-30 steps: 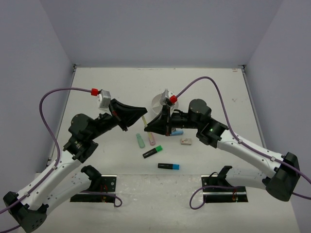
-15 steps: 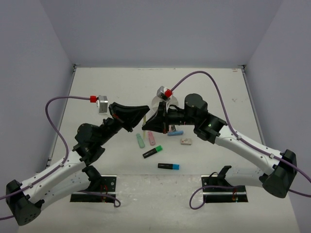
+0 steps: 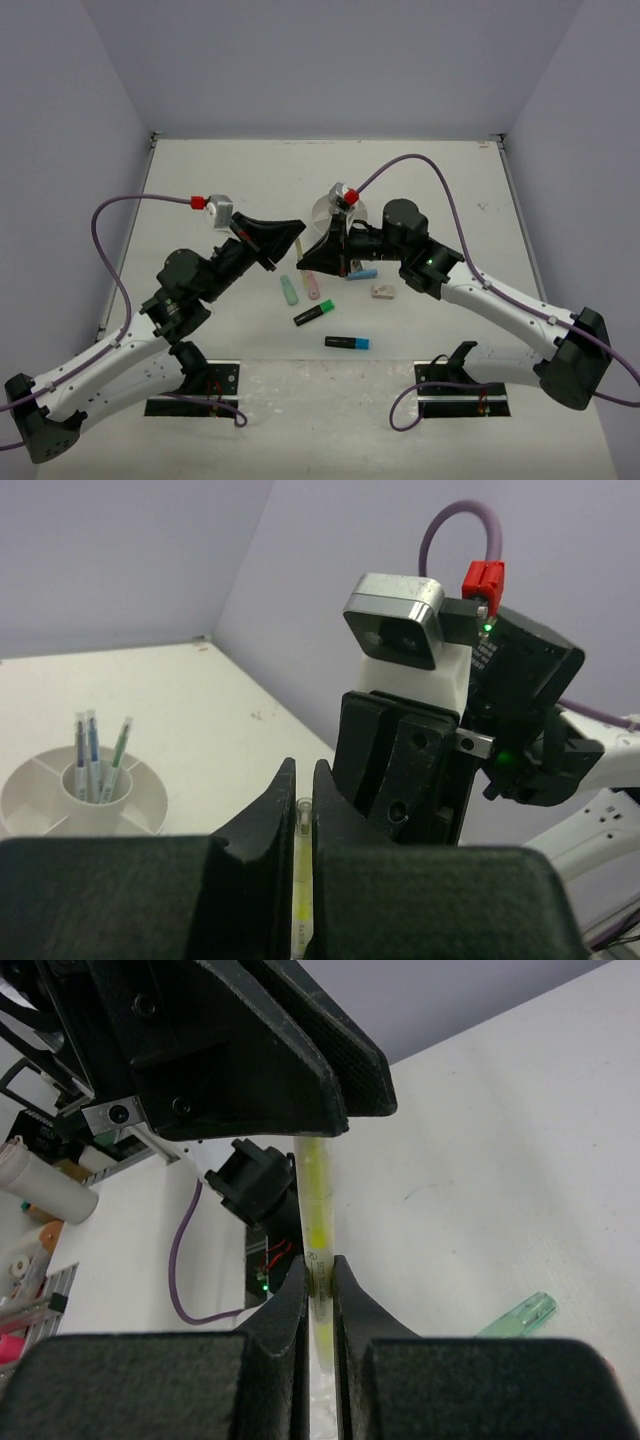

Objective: Sort the stationery into containers
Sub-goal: Close the pen cap on the pen.

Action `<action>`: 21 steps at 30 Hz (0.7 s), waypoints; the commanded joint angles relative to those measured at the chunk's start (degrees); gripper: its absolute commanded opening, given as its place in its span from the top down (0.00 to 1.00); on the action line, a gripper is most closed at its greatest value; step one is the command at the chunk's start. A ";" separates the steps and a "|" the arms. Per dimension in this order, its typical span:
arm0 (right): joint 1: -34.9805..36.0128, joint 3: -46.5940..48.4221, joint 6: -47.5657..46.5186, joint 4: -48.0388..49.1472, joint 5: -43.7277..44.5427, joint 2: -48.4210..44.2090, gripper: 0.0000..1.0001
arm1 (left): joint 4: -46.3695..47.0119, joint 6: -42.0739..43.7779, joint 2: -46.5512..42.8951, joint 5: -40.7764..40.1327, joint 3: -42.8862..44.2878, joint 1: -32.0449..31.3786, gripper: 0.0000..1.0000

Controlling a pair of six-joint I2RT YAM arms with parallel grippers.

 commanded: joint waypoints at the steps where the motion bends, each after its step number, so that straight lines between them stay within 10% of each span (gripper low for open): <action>1: -2.63 1.75 -2.88 12.82 4.43 -1.80 1.00 | -16.68 5.13 3.41 5.31 5.56 -2.12 1.00; 7: -2.55 2.14 -5.13 8.88 8.37 1.93 1.00 | -15.92 7.95 5.15 7.16 10.73 -2.12 0.93; 17: -3.67 0.07 -6.71 9.43 25.42 4.98 1.00 | -29.16 3.82 8.77 -22.18 27.41 -2.12 0.02; 21: -6.40 -0.12 -7.23 10.14 35.50 4.82 1.00 | -39.81 0.49 8.84 -36.79 32.44 -2.10 0.00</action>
